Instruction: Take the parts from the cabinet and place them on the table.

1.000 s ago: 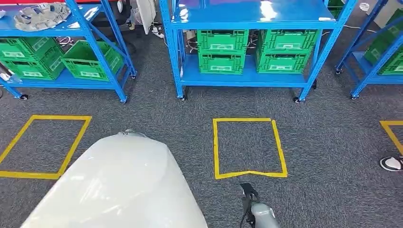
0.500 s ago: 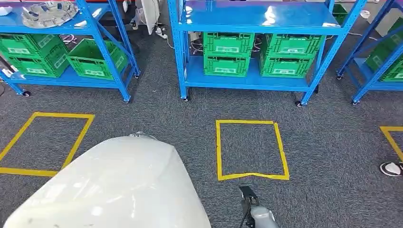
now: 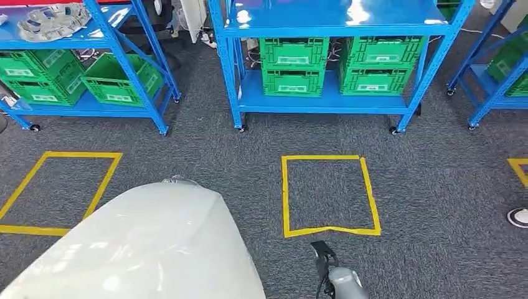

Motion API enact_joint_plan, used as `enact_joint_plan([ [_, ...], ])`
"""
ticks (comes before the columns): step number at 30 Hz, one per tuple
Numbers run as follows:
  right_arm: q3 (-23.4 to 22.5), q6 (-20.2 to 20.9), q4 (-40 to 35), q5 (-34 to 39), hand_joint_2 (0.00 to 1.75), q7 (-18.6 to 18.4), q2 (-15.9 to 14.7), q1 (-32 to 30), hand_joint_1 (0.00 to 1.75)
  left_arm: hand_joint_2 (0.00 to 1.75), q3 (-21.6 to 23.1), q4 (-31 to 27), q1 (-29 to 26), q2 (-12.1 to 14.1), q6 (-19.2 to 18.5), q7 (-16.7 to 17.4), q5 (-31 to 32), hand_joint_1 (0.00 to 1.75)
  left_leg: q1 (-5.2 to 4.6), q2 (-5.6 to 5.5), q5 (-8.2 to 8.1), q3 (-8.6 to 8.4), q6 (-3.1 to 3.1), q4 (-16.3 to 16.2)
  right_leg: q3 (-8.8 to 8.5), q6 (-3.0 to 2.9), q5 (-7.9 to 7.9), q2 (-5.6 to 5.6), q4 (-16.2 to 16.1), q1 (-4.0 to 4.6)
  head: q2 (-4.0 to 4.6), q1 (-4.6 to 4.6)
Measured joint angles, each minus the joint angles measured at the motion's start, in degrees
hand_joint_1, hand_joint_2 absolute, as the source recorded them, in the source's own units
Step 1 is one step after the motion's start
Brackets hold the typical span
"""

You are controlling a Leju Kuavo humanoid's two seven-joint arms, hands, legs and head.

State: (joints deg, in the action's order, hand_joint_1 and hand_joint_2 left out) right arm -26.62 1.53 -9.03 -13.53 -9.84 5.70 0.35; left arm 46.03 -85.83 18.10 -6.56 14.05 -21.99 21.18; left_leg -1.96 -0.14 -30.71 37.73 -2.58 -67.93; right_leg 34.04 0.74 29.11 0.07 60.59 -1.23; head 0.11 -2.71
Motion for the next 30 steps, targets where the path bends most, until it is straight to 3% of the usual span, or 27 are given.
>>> enact_joint_plan([
  [1,0.0,0.0,0.0,0.1,0.00,0.0,0.0,0.0,0.00,1.75,0.0,0.2,0.2,0.0,0.0,-0.4,-0.3,1.75,-1.40,-0.26,2.46,-2.53,-2.67,5.6,-0.48,-0.36,-0.22,0.02,-0.6,0.17,0.00,0.07],
  [2,0.0,0.1,0.0,0.2,0.00,0.0,1.4,0.1,0.00,1.75,-0.1,0.2,0.2,0.0,0.0,-0.8,-0.5,1.75,-3.51,-0.84,3.49,-4.42,-5.23,9.8,-0.74,-0.44,-0.31,0.15,-0.9,-0.23,0.00,-0.97],
  [3,0.0,-0.1,-0.1,0.3,0.00,0.2,0.6,0.5,0.00,1.75,-0.2,0.4,0.3,0.0,0.0,-1.1,-0.5,1.75,-3.78,-1.38,3.69,-4.77,-5.38,10.5,-0.87,-0.13,-0.37,-0.28,-1.3,0.03,0.00,-1.31],
  [4,0.1,0.2,0.0,0.7,0.00,0.9,0.7,0.6,0.00,1.75,-0.2,0.7,0.6,0.1,0.0,-1.2,-0.4,1.75,-3.83,-0.87,3.70,-4.91,-5.20,10.8,-0.87,-0.20,-0.37,-0.34,-1.3,-0.10,0.00,-0.65],
  [6,0.1,-0.1,0.0,1.3,0.00,0.6,0.9,0.6,0.00,1.75,-0.1,1.0,0.6,0.0,0.0,-1.3,-0.4,1.75,-3.90,-0.90,3.87,-5.44,-5.36,11.8,-1.23,0.10,-0.44,-0.40,-2.0,-0.20,0.00,-0.48],
  [7,0.1,-0.3,0.0,1.6,0.00,-0.4,0.8,0.5,0.00,1.75,-0.2,1.0,0.6,-0.2,0.0,-1.3,-0.4,1.75,-2.89,-0.81,4.94,-6.89,-4.49,13.7,-1.34,0.08,-0.18,-0.28,-1.5,0.02,0.00,-0.44],
  [8,0.0,-0.4,0.0,1.9,0.00,-0.1,0.6,0.6,0.00,1.75,-0.1,1.1,0.8,-0.4,-0.3,-1.3,-0.4,1.75,-2.79,-0.84,5.27,-7.23,-3.86,14.1,-0.76,0.43,0.60,-0.32,0.0,0.30,0.00,-0.46],
  [11,0.0,-0.5,0.0,2.0,0.00,-0.1,-0.3,0.6,0.00,1.75,-0.1,1.6,0.8,-0.6,-0.6,-1.3,-0.4,1.75,-2.29,-0.65,5.01,-7.25,-3.57,13.9,5.47,1.30,6.31,-0.33,11.7,0.19,0.00,-0.90],
  [12,-0.1,-0.6,0.0,2.3,0.00,-0.1,-0.5,0.4,0.00,1.75,-0.1,1.7,0.7,-0.6,-0.9,-1.3,-0.4,1.75,-2.05,-0.65,4.73,-7.16,-3.38,13.5,7.23,1.66,6.92,-0.33,14.6,0.10,0.00,-0.90],
  [13,-0.2,-0.8,0.0,2.8,0.00,-0.1,-0.7,0.3,0.00,1.75,-0.1,1.8,0.5,-0.6,-1.0,-1.4,-0.4,1.75,-1.71,-0.67,4.36,-7.17,-2.96,13.1,7.50,2.08,5.74,-0.30,14.4,-0.04,0.00,-0.90],
  [14,-0.6,-1.0,0.0,3.4,0.00,-0.1,-0.9,0.2,0.00,1.75,-0.1,1.9,0.2,-0.6,-1.1,-1.5,-0.4,1.75,-1.31,-0.67,3.86,-7.19,-2.52,12.5,6.26,2.56,3.39,-0.28,11.3,-0.29,0.00,-0.92],
  [16,-1.2,-1.1,0.0,4.1,0.00,-0.1,-1.0,0.2,0.00,1.75,-0.1,2.1,-0.2,-0.6,-1.2,-1.9,-0.5,1.75,-0.50,-0.69,2.41,-6.94,-1.35,10.4,1.36,3.99,-1.82,0.03,1.2,-1.30,0.00,-0.92],
  [17,-1.3,-1.1,0.1,4.2,0.00,-0.1,-0.8,0.3,0.00,1.75,-0.1,2.2,-0.2,-0.6,-1.2,-2.1,-0.5,1.75,-0.78,-0.75,1.68,-6.42,-0.74,9.5,1.41,4.38,-0.60,-0.04,1.3,-1.17,0.00,-1.18],
  [19,-1.7,-1.2,0.1,4.3,0.00,0.3,-0.7,0.1,0.00,1.75,-0.1,2.1,-0.3,-0.6,-1.2,-2.2,-0.5,1.75,-1.22,-1.00,0.50,-5.45,-0.52,7.9,1.71,1.88,-0.33,-0.42,1.3,-1.41,0.00,-1.00],
  [21,-1.8,-1.2,0.1,4.3,0.00,-0.1,-0.7,0.0,0.00,1.75,-0.1,2.2,-0.5,-0.6,-1.3,-2.2,-0.5,1.75,-1.21,-0.99,0.37,-5.48,-0.32,7.9,1.72,1.35,-0.21,-0.41,1.5,-1.26,0.00,-1.01],
  [22,-1.9,-1.2,0.1,4.3,0.00,-0.1,-0.4,0.0,0.00,1.75,-0.1,2.3,-0.5,-0.6,-1.3,-2.2,-0.5,1.75,-1.00,-1.02,0.11,-5.58,0.04,7.6,1.65,1.04,-0.15,-0.33,1.6,-1.64,0.00,-1.11],
  [23,-2.0,-1.3,0.1,4.3,0.00,-0.1,-0.7,0.0,0.00,1.75,0.0,2.3,-0.4,-0.6,-1.3,-2.2,-0.5,1.75,-0.88,-0.77,-0.78,-5.24,0.85,6.4,1.51,0.49,-0.12,-0.38,1.5,-1.65,0.00,-0.68],
  [25,-2.1,-1.4,0.1,4.3,0.00,-0.1,-0.7,0.0,0.00,1.75,0.0,2.4,-0.4,-0.6,-1.2,-2.5,-0.5,1.75,0.26,-0.39,-4.99,-1.27,2.33,-1.4,1.25,0.37,-0.13,-0.30,1.2,-1.81,0.00,-0.39],
  [26,-2.2,-1.4,0.1,4.2,0.00,-0.1,-0.7,0.0,0.00,1.75,0.0,2.6,-0.5,-0.6,-1.2,-2.7,-0.7,1.75,0.73,-0.17,-6.69,1.22,2.72,-6.0,1.29,0.38,-0.12,-0.27,1.2,-1.88,0.00,-0.28],
  [27,-2.3,-1.4,0.1,4.1,0.00,-0.1,-0.7,0.0,0.00,1.75,0.0,2.8,-0.5,-0.6,-1.1,-2.8,-0.8,1.75,1.05,-0.09,-7.17,2.96,2.94,-8.9,1.28,0.38,-0.07,-0.21,1.2,-1.91,0.00,-0.22],
  [28,-2.4,-1.2,0.1,3.7,0.00,-0.1,-0.7,0.0,0.00,1.75,0.0,2.9,-0.5,-0.6,-0.7,-2.7,-0.8,1.75,1.33,-0.09,-6.52,3.56,2.99,-9.4,1.24,0.40,-0.03,-0.21,1.2,-1.90,0.00,-0.26],
  [29,-2.4,-0.9,0.1,3.4,0.00,-0.1,-0.8,0.0,0.00,1.75,0.0,2.8,-0.5,-0.6,-0.2,-2.6,-0.8,1.75,1.42,-0.09,-4.50,2.92,2.79,-7.2,1.19,0.42,-0.01,-0.24,1.2,-1.86,0.00,-0.20],
  [30,-2.4,-0.4,0.1,2.8,0.00,-0.1,-0.9,0.0,0.00,1.75,0.0,2.5,-0.5,-0.5,0.4,-2.3,-0.8,1.75,1.30,-0.12,-1.57,0.92,2.24,-2.5,1.07,0.44,-0.01,-0.30,1.1,-1.70,0.00,-0.22],
])
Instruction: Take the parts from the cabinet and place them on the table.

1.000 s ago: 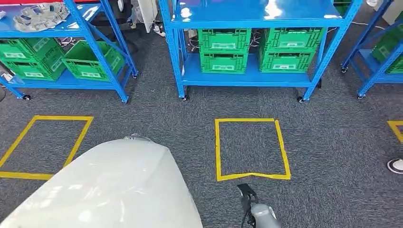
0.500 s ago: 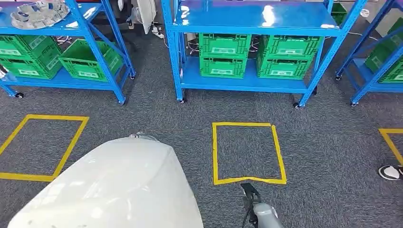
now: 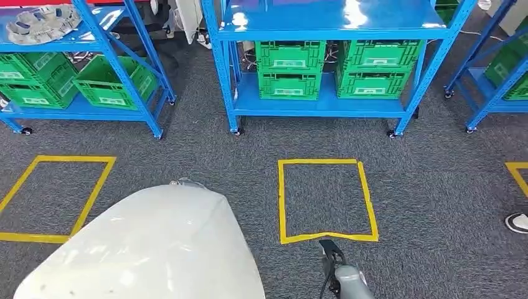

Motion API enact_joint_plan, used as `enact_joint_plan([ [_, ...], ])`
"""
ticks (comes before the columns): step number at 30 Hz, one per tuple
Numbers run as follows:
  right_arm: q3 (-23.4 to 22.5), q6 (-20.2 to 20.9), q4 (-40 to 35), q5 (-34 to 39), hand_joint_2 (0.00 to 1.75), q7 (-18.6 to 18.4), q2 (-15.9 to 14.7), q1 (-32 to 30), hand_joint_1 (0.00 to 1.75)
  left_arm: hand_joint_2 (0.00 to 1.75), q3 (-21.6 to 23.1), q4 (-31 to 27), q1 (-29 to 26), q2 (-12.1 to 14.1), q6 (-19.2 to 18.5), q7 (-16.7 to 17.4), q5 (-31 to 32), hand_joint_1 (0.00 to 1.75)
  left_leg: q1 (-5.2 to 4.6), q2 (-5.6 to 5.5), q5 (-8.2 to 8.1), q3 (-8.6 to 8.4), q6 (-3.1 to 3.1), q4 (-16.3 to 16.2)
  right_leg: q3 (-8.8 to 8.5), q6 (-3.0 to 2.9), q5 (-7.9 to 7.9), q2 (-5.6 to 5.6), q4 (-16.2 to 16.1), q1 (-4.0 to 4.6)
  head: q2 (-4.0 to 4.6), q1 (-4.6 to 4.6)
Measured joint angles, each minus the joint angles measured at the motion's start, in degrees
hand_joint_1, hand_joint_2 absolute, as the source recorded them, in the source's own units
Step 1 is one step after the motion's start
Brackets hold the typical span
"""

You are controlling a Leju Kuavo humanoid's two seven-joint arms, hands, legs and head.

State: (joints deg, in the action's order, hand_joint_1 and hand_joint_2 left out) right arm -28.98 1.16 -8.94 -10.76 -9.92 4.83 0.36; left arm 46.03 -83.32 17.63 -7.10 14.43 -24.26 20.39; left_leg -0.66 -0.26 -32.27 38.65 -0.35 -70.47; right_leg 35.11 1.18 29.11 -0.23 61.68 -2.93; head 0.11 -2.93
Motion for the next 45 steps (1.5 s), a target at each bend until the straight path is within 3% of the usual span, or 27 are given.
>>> enact_joint_plan([
  [1,0.0,0.5,0.0,-0.5,0.00,0.0,-0.1,0.0,0.00,1.75,0.0,-0.5,0.0,0.1,0.5,0.3,0.0,1.75,-0.34,-0.03,2.70,-2.66,-0.96,5.7,-0.26,-0.03,-0.04,-0.02,-0.3,0.24,0.00,0.02],
  [2,0.1,0.8,0.0,-0.9,0.00,0.0,0.0,0.0,0.00,1.75,0.0,-1.0,0.0,0.3,1.0,0.7,0.0,1.75,-1.07,-0.02,4.33,-5.01,-2.54,10.4,-0.57,-0.14,-0.20,0.01,-0.9,-0.04,0.00,-0.04],
  [5,0.1,1.3,0.0,-1.2,0.00,0.0,-0.1,0.3,0.00,1.75,0.0,-1.5,0.1,1.0,1.5,1.1,0.0,1.75,-1.71,0.10,4.30,-5.42,-2.55,12.2,-0.99,1.01,-0.71,0.11,-1.9,-0.48,0.00,0.18],
  [7,0.4,1.4,0.0,-1.4,0.00,0.0,-0.1,0.4,0.00,1.75,0.0,-1.9,0.0,1.4,1.6,1.1,0.0,1.75,-2.07,-0.09,5.20,-6.55,-3.43,14.6,-2.21,1.97,-1.33,0.26,-3.7,-0.55,0.00,0.46],
  [8,0.5,1.3,0.0,-1.5,0.00,0.0,-0.3,0.4,0.00,1.75,-0.1,-2.0,-0.1,1.4,1.7,1.1,0.0,1.75,-1.17,-0.01,6.48,-8.35,-3.01,16.7,-2.39,1.72,-1.02,0.40,-2.9,-0.54,0.00,0.35],
  [9,0.7,1.3,0.0,-1.5,0.00,0.0,-0.4,0.5,0.00,1.75,-0.1,-1.9,0.1,1.4,1.7,1.1,0.1,1.75,-1.19,-0.05,6.84,-8.76,-3.03,17.4,-1.36,1.60,0.43,0.27,-0.9,0.04,0.00,0.50],
  [11,0.9,0.7,0.0,-1.3,0.00,0.0,-0.6,0.9,0.00,1.75,-0.1,-1.0,0.4,1.6,1.7,1.1,0.4,1.75,-1.28,0.21,6.99,-8.73,-3.01,17.3,2.89,1.48,4.94,0.23,7.8,0.48,0.00,-0.50],
  [12,0.9,0.2,0.0,-1.0,0.00,0.0,-0.7,0.8,0.00,1.75,-0.1,-0.6,0.4,1.6,1.7,1.1,0.4,1.75,-1.38,0.23,6.79,-8.42,-3.19,16.8,4.90,1.72,6.24,0.19,11.5,0.63,0.00,-0.50],
  [13,0.9,-0.2,0.0,-0.8,0.00,0.0,-0.8,0.7,0.00,1.75,-0.1,-0.3,0.4,1.6,1.7,1.1,0.4,1.75,-1.40,0.15,6.52,-8.05,-3.18,16.1,5.92,2.12,6.18,0.19,13.1,0.63,0.00,-0.59],
  [14,0.9,-0.4,0.0,-0.7,0.00,0.0,-0.8,0.7,0.00,1.75,-0.1,-0.2,0.4,1.6,1.7,1.1,0.4,1.75,-1.31,0.06,6.16,-7.77,-3.13,15.5,5.47,2.59,4.80,0.21,11.9,0.48,0.00,-0.59],
  [16,0.9,-0.7,0.0,-0.3,0.00,0.0,-0.8,0.8,0.00,1.75,-0.1,0.2,0.6,1.5,1.2,1.2,0.6,1.75,-0.81,-0.04,5.00,-7.18,-2.52,13.3,1.15,3.89,-0.08,0.34,3.3,-0.28,0.00,-0.70],
  [17,0.9,-0.7,0.0,0.0,0.00,0.0,-0.8,1.0,0.00,1.75,-0.1,0.3,0.6,1.5,0.8,1.5,0.8,1.75,-0.80,-0.03,4.19,-6.80,-2.04,12.0,-0.77,4.74,-0.88,0.51,-0.8,-0.92,0.00,-1.14],
  [18,0.9,-0.7,0.0,0.4,0.00,0.0,-0.3,1.1,0.00,1.75,-0.1,0.3,0.7,1.5,0.3,1.9,1.0,1.75,-1.85,-0.15,3.53,-6.11,-1.39,10.9,-0.43,4.60,0.14,0.08,-0.1,-0.83,0.00,-1.86],
  [19,0.7,-0.7,0.0,0.6,0.00,0.4,0.0,1.2,0.00,1.75,-0.1,0.2,0.8,1.3,-0.2,2.3,1.2,1.75,-1.81,-0.35,1.69,-5.29,-2.25,9.6,-0.16,1.24,0.31,0.02,0.2,-0.96,0.00,-1.70],
  [20,0.6,-0.7,0.0,0.8,0.00,0.0,0.1,1.1,0.00,1.75,0.0,-0.1,1.0,1.2,-0.8,2.5,1.3,1.75,-2.00,0.18,0.19,-5.56,-3.10,9.6,-0.17,1.52,0.12,0.08,0.2,-1.16,0.00,-1.27],
  [21,0.5,-0.6,0.0,1.0,0.00,0.0,0.1,1.0,0.00,1.75,0.1,-0.1,1.2,1.0,-1.1,2.6,1.3,1.75,-2.04,0.30,-0.88,-5.83,-3.11,10.0,-0.42,2.18,0.28,0.18,-0.1,-1.23,0.00,-1.05],
  [23,0.3,-0.6,0.0,1.2,0.00,0.0,0.3,1.0,0.00,1.75,0.1,-0.1,1.4,0.9,-1.6,2.9,1.3,1.75,-2.13,0.27,-1.46,-6.58,-3.89,11.2,-0.99,1.22,-0.35,0.19,-1.2,-1.15,0.00,-0.90],
  [25,0.1,-0.6,0.0,1.3,0.00,0.0,0.4,1.0,0.00,1.75,0.3,-0.1,1.4,0.7,-1.9,3.0,1.3,1.75,-2.24,0.21,0.37,-7.19,-5.02,12.7,-1.61,0.90,-0.97,0.14,-2.4,-0.87,0.00,-0.83],
  [26,0.0,-0.6,0.0,1.3,0.00,0.0,0.4,1.0,0.00,1.75,0.3,-0.1,1.4,0.7,-1.9,3.0,1.3,1.75,-2.28,0.22,3.41,-7.48,-6.68,13.6,-2.01,0.66,-1.19,0.10,-3.0,-0.78,0.00,-0.83],
  [27,-0.1,-0.6,0.0,1.4,0.00,0.0,0.4,0.9,0.00,1.75,0.3,-0.1,1.4,0.6,-1.9,3.0,1.3,1.75,-2.37,0.09,5.81,-7.47,-7.36,14.1,-2.36,0.60,-1.34,0.08,-3.5,-0.70,0.00,-0.61],
  [29,-0.2,-0.6,0.0,1.4,0.00,0.0,0.4,0.9,0.00,1.75,0.3,0.0,1.5,0.5,-2.1,3.1,1.3,1.75,-2.33,0.14,4.95,-8.13,-7.55,14.9,-2.80,0.48,-1.54,0.07,-4.2,-0.55,0.00,-0.46],
  [31,-0.3,-0.6,0.0,1.4,0.00,0.0,0.4,0.9,0.00,1.75,0.3,0.0,1.5,0.3,-2.4,3.1,1.3,1.75,-2.19,0.13,5.39,-8.36,-6.73,15.3,-3.11,0.42,-1.58,0.12,-4.5,-0.38,0.00,-0.46],
  [33,-0.4,-0.6,0.0,1.5,0.00,0.0,0.3,0.9,0.00,1.75,0.3,0.0,1.5,0.1,-2.5,3.1,1.3,1.75,-1.99,0.09,5.54,-8.47,-5.39,15.5,-3.16,0.43,-1.59,0.11,-4.7,-0.25,0.00,-0.46],
  [34,-0.4,-0.6,0.0,1.4,0.00,0.0,0.4,0.9,0.00,1.75,0.4,0.0,1.5,0.0,-2.6,3.2,1.3,1.75,-1.87,0.08,5.62,-8.53,-4.09,15.6,-3.16,0.43,-1.59,0.11,-4.7,-0.22,0.00,-0.44],
  [36,-0.5,-0.6,0.0,1.1,0.00,0.0,0.3,0.9,0.00,1.75,0.4,0.0,1.5,0.0,-2.6,3.3,1.4,1.75,-1.50,0.07,5.58,-8.73,-0.53,16.0,-3.15,0.43,-1.59,0.11,-4.7,-0.11,0.00,-0.44],
  [37,-0.5,-0.6,0.0,1.0,0.00,0.0,0.3,0.9,0.00,1.75,0.4,0.0,1.5,-0.1,-2.6,3.4,1.4,1.75,-1.45,0.07,5.52,-8.73,0.00,16.0,-3.16,0.44,-1.59,0.11,-4.7,0.00,0.00,-0.44],
  [45,-0.5,-0.5,0.0,0.3,0.00,0.0,0.2,0.9,0.00,1.75,0.4,-0.1,1.5,-0.2,-2.6,3.8,1.4,1.75,-1.40,0.06,5.49,-8.75,-0.54,16.1,-3.72,1.10,-2.02,0.10,-5.7,-0.13,0.00,-0.46],
])
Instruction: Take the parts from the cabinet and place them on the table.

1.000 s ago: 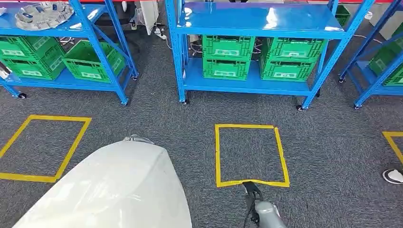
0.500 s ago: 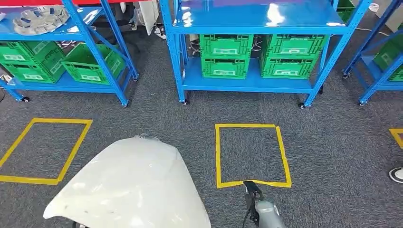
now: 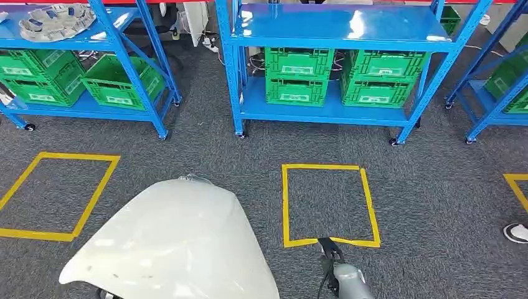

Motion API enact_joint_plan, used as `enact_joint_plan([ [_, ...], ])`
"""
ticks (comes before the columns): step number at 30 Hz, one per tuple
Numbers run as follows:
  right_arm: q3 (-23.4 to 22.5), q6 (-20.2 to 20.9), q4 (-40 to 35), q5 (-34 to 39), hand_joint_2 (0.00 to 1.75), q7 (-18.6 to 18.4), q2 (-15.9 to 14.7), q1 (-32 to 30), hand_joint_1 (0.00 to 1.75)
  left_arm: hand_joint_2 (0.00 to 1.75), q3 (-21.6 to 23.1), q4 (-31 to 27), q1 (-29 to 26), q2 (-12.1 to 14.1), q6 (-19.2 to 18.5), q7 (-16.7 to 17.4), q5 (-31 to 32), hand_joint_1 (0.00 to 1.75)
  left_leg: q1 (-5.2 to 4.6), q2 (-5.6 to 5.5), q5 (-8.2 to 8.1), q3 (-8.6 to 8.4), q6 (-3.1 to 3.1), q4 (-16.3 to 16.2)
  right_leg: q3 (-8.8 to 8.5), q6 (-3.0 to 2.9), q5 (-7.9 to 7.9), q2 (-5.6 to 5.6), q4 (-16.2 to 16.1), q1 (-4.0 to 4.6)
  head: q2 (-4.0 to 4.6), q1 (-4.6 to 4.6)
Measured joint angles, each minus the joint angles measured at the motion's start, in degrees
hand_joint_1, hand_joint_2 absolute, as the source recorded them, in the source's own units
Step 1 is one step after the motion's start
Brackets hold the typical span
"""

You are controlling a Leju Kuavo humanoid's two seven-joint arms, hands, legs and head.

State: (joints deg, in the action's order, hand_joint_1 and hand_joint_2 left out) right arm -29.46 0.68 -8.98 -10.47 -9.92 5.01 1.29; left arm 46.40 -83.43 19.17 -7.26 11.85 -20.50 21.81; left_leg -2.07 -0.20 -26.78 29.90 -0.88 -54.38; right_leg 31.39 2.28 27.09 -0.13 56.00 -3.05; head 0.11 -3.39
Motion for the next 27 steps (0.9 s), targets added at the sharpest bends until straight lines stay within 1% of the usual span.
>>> enact_joint_plan([
  [6,0.0,0.0,0.0,0.0,0.00,0.0,-0.1,0.0,0.00,1.75,0.0,0.0,0.0,0.0,0.0,0.0,0.0,1.75,0.00,0.00,0.10,0.00,-0.26,0.0,-0.35,0.44,-0.30,-0.01,-0.6,-0.01,0.00,0.00],
  [10,0.0,0.0,0.0,-0.2,0.00,0.0,-0.1,0.0,0.00,1.75,0.0,0.0,0.0,0.0,0.0,0.0,0.0,1.75,-0.01,-0.05,0.12,-0.05,-0.40,0.1,-0.54,0.62,-0.41,0.01,-0.9,-0.02,0.00,0.00],
  [19,0.0,0.0,0.0,-0.3,0.00,0.0,-0.1,0.0,0.00,1.75,0.0,0.0,0.1,-0.2,0.0,0.0,0.0,1.75,-0.07,-0.04,0.19,-0.24,-0.66,0.3,-0.80,0.75,-0.52,0.01,-1.1,-0.05,0.00,0.00],
  [27,0.0,0.0,0.0,-0.3,0.00,0.0,-0.1,0.0,0.00,1.75,0.0,0.0,0.1,-0.3,0.0,0.0,0.1,1.75,-0.06,-0.04,0.27,-0.32,-0.67,0.3,-0.81,0.70,-0.57,0.02,-1.1,-0.04,0.00,0.00],
])
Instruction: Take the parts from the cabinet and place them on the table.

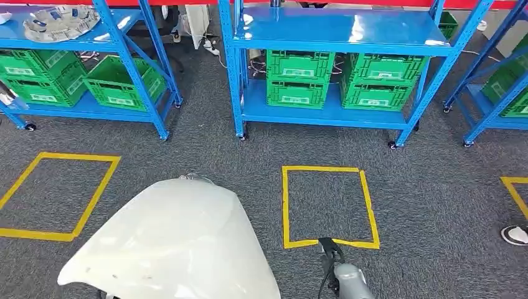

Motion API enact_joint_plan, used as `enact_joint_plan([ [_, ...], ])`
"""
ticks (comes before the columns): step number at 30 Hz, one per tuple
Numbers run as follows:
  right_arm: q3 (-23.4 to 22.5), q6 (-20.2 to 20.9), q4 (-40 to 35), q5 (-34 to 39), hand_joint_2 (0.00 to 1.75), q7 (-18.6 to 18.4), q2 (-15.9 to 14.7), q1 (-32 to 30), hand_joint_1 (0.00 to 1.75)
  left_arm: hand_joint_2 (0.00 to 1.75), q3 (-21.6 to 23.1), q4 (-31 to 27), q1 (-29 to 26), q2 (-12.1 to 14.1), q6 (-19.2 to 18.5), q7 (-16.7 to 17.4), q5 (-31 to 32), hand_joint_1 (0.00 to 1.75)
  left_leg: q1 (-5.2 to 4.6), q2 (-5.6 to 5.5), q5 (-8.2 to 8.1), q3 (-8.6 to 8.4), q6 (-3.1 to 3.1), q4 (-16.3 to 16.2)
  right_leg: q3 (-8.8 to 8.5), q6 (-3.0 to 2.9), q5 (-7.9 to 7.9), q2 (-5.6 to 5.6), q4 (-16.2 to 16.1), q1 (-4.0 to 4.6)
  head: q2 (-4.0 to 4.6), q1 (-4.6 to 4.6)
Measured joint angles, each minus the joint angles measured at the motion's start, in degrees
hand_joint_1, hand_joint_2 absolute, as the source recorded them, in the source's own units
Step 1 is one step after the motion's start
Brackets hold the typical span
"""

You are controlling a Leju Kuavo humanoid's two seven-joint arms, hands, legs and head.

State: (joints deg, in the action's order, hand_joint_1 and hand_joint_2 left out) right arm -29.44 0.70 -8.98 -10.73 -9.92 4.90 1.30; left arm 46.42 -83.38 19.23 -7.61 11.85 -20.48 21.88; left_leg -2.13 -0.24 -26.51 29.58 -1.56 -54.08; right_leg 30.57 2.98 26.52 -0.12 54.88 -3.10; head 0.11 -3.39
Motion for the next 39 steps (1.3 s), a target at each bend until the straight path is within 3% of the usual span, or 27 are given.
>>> enact_joint_plan([
  [31,0.0,0.0,0.0,-0.7,0.00,0.0,0.0,-0.1,0.00,1.75,1.3,-1.7,-2.6,0.5,-1.2,-1.7,-0.5,1.75,-0.23,-0.02,0.02,0.01,-0.09,0.1,-0.18,0.18,-0.22,0.02,-0.4,-0.18,0.00,0.00],
  [36,0.0,0.1,0.0,-0.8,0.00,0.0,0.0,0.0,0.00,1.75,1.3,-0.2,-0.8,0.3,-1.7,-1.8,-1.1,1.75,-0.70,-0.04,0.00,0.07,-0.56,0.1,-0.19,0.54,-0.44,0.02,-0.6,-0.51,0.00,0.00],
  [39,0.0,0.0,0.0,-1.0,0.00,0.0,0.1,0.0,0.00,1.75,1.3,1.0,0.0,0.3,-1.7,-2.3,-1.2,1.75,-1.06,-0.03,-0.06,0.11,-1.24,0.1,-0.30,1.02,-0.68,0.06,-0.9,-0.88,0.00,0.02],
])
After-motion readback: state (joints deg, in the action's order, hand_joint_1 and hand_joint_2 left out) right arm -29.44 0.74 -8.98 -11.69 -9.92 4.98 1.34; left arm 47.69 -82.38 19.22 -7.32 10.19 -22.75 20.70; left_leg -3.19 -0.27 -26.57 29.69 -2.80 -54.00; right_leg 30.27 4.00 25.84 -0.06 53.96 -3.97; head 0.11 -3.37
